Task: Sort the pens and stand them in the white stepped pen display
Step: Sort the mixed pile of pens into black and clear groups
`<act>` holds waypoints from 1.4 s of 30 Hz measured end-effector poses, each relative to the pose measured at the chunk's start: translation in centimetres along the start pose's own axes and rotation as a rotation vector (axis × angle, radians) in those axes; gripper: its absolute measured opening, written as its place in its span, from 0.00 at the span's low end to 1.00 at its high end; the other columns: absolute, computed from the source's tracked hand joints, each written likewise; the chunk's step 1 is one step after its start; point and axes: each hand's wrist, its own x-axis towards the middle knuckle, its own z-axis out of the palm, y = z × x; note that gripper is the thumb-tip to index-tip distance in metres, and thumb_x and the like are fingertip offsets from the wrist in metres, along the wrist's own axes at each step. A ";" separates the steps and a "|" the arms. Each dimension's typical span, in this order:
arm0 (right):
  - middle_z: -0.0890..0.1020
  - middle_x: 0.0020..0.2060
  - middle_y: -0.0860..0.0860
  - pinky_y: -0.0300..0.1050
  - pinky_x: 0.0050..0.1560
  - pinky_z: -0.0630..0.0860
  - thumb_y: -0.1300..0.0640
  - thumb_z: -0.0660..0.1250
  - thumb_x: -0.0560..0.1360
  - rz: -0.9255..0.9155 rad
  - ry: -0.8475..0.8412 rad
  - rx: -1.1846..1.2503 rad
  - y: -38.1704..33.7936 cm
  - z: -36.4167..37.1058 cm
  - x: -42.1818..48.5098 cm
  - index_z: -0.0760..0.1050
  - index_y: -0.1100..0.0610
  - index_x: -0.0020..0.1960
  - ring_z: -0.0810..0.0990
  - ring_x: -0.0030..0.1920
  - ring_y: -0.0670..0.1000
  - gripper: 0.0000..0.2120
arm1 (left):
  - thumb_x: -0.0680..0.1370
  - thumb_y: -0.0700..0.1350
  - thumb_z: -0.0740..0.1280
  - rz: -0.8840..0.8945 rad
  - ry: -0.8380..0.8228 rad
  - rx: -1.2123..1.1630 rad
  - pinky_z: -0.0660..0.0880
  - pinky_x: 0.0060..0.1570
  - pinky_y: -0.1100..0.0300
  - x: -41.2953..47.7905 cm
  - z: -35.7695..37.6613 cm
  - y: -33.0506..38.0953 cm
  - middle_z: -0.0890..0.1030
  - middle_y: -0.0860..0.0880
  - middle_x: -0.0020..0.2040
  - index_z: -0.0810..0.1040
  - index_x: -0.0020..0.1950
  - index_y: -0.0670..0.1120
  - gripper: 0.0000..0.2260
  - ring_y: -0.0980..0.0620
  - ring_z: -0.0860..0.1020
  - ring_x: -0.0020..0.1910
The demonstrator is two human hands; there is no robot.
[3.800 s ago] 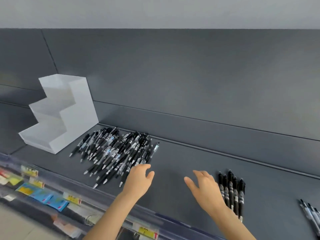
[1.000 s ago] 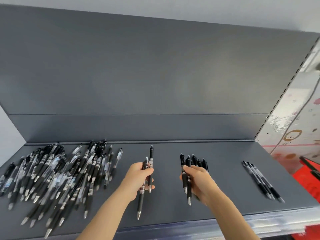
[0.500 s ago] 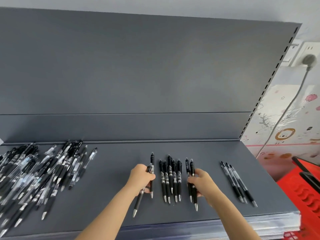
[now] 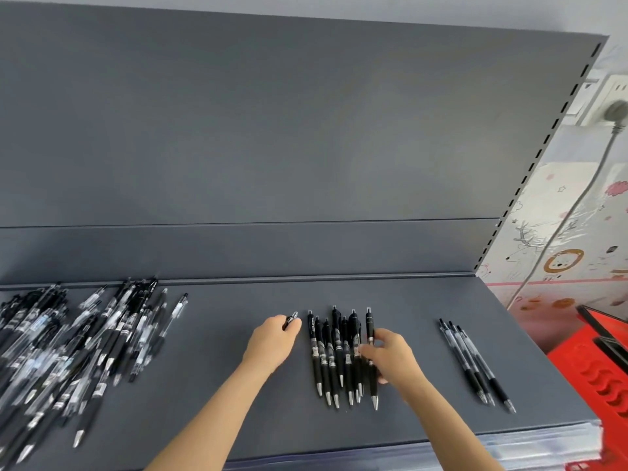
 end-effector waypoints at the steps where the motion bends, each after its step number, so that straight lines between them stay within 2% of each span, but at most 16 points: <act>1: 0.77 0.37 0.52 0.37 0.26 0.69 0.60 0.64 0.76 -0.005 0.017 -0.007 0.1 -0.2 0.1 0.74 0.56 0.50 0.74 0.35 0.50 0.04 | 0.80 0.47 0.54 -0.011 0.002 -0.073 0.57 0.23 0.65 0.3 0.0 0.0 0.64 0.49 0.29 0.59 0.35 0.46 0.14 0.51 0.60 0.24; 4: 0.76 0.37 0.53 0.39 0.28 0.71 0.60 0.65 0.76 -0.012 0.062 -0.069 0.2 -0.4 0.2 0.73 0.59 0.51 0.73 0.37 0.51 0.05 | 0.78 0.37 0.52 -0.126 -0.063 -0.358 0.65 0.26 0.61 0.8 0.3 0.1 0.65 0.47 0.34 0.63 0.39 0.45 0.09 0.51 0.63 0.27; 6: 0.78 0.41 0.57 0.47 0.36 0.76 0.61 0.64 0.76 -0.010 0.096 -0.123 0.4 -0.4 0.2 0.73 0.65 0.54 0.73 0.38 0.53 0.10 | 0.76 0.32 0.52 -0.154 -0.104 -0.411 0.75 0.35 0.58 0.9 0.7 -0.2 0.65 0.47 0.37 0.68 0.47 0.43 0.09 0.51 0.66 0.32; 8: 0.79 0.44 0.59 0.53 0.48 0.77 0.61 0.64 0.75 -0.015 0.124 -0.179 0.7 -0.3 0.2 0.73 0.68 0.57 0.76 0.42 0.57 0.13 | 0.75 0.29 0.54 -0.125 -0.092 -0.393 0.76 0.42 0.55 1.2 1.2 -0.5 0.68 0.47 0.40 0.70 0.61 0.43 0.18 0.50 0.69 0.34; 11: 0.79 0.54 0.62 0.47 0.53 0.73 0.61 0.63 0.76 -0.043 0.126 -0.264 0.6 0.2 0.1 0.70 0.67 0.61 0.76 0.56 0.60 0.16 | 0.76 0.32 0.59 0.002 0.039 -0.169 0.73 0.42 0.59 1.2 1.7 -0.5 0.77 0.45 0.44 0.60 0.74 0.45 0.27 0.50 0.74 0.38; 13: 0.78 0.53 0.59 0.42 0.48 0.69 0.60 0.62 0.76 -0.064 0.118 -0.307 0.7 0.6 0.1 0.72 0.63 0.60 0.75 0.55 0.57 0.14 | 0.76 0.36 0.62 0.079 0.096 0.024 0.74 0.44 0.57 1.2 1.9 -0.7 0.78 0.45 0.42 0.63 0.72 0.45 0.25 0.48 0.77 0.41; 15: 0.74 0.45 0.54 0.40 0.38 0.66 0.60 0.61 0.76 -0.079 0.127 -0.343 0.9 0.8 0.1 0.73 0.57 0.45 0.72 0.46 0.54 0.02 | 0.75 0.38 0.64 0.084 0.084 0.139 0.75 0.46 0.57 0.8 1.9 -0.5 0.79 0.44 0.51 0.67 0.68 0.44 0.21 0.47 0.78 0.47; 16: 0.71 0.39 0.52 0.38 0.33 0.63 0.60 0.61 0.75 -0.090 0.136 -0.347 1.2 0.9 0.2 0.67 0.53 0.37 0.69 0.41 0.52 0.09 | 0.75 0.38 0.64 0.074 0.063 0.138 0.76 0.46 0.57 0.7 2.0 -0.5 0.78 0.44 0.54 0.69 0.68 0.43 0.21 0.46 0.78 0.48; 18: 0.66 0.33 0.49 0.35 0.30 0.59 0.62 0.60 0.75 -0.112 0.130 -0.372 1.5 1.1 0.3 0.58 0.50 0.32 0.66 0.35 0.49 0.17 | 0.75 0.36 0.65 0.071 0.027 0.059 0.79 0.42 0.56 0.5 2.1 -0.6 0.77 0.45 0.51 0.70 0.68 0.40 0.21 0.48 0.78 0.40; 20: 0.67 0.33 0.49 0.37 0.31 0.61 0.63 0.60 0.75 -0.127 0.134 -0.393 1.6 1.1 0.3 0.59 0.50 0.33 0.66 0.36 0.51 0.16 | 0.75 0.34 0.65 0.071 0.012 0.001 0.79 0.36 0.60 0.2 2.1 -0.4 0.73 0.49 0.42 0.69 0.68 0.39 0.22 0.50 0.75 0.37; 22: 0.68 0.33 0.50 0.36 0.31 0.62 0.64 0.60 0.74 -0.123 0.134 -0.390 1.7 1.0 0.4 0.61 0.51 0.33 0.66 0.38 0.53 0.15 | 0.75 0.33 0.65 0.076 0.004 -0.016 0.80 0.38 0.60 0.0 2.0 -0.4 0.71 0.52 0.38 0.68 0.69 0.39 0.22 0.50 0.75 0.39; 26: 0.75 0.40 0.54 0.42 0.40 0.67 0.63 0.61 0.74 -0.116 0.128 -0.369 1.6 0.7 0.4 0.72 0.58 0.42 0.72 0.44 0.55 0.04 | 0.75 0.35 0.65 0.082 -0.010 -0.002 0.79 0.42 0.57 -0.3 1.7 -0.3 0.72 0.52 0.38 0.68 0.69 0.39 0.22 0.48 0.76 0.42; 30: 0.78 0.55 0.57 0.40 0.51 0.68 0.61 0.62 0.76 -0.126 0.125 -0.376 1.7 0.3 0.1 0.73 0.62 0.60 0.75 0.57 0.56 0.13 | 0.75 0.39 0.65 0.107 0.031 0.062 0.73 0.54 0.57 -0.3 1.2 -0.8 0.78 0.45 0.54 0.70 0.68 0.41 0.20 0.44 0.77 0.55; 33: 0.76 0.57 0.57 0.41 0.54 0.69 0.59 0.61 0.78 -0.152 0.144 -0.391 1.6 0.0 -0.3 0.72 0.61 0.63 0.75 0.58 0.55 0.15 | 0.77 0.41 0.63 0.119 0.092 0.147 0.69 0.55 0.60 -0.2 0.8 -1.4 0.76 0.45 0.60 0.71 0.68 0.44 0.19 0.48 0.74 0.60; 37: 0.75 0.51 0.55 0.44 0.52 0.71 0.58 0.58 0.79 -0.228 0.159 -0.467 1.2 -0.1 -0.9 0.73 0.63 0.59 0.74 0.52 0.55 0.12 | 0.78 0.43 0.61 0.153 0.149 0.282 0.70 0.60 0.56 -0.5 0.2 -2.2 0.73 0.47 0.64 0.69 0.69 0.45 0.18 0.49 0.70 0.64; 42: 0.73 0.63 0.54 0.43 0.61 0.68 0.55 0.56 0.80 -0.337 0.133 -0.550 0.3 0.2 -1.9 0.66 0.59 0.69 0.67 0.65 0.55 0.19 | 0.79 0.45 0.59 0.173 0.219 0.399 0.68 0.61 0.57 -1.9 -0.7 -2.8 0.72 0.49 0.66 0.68 0.70 0.46 0.19 0.49 0.68 0.66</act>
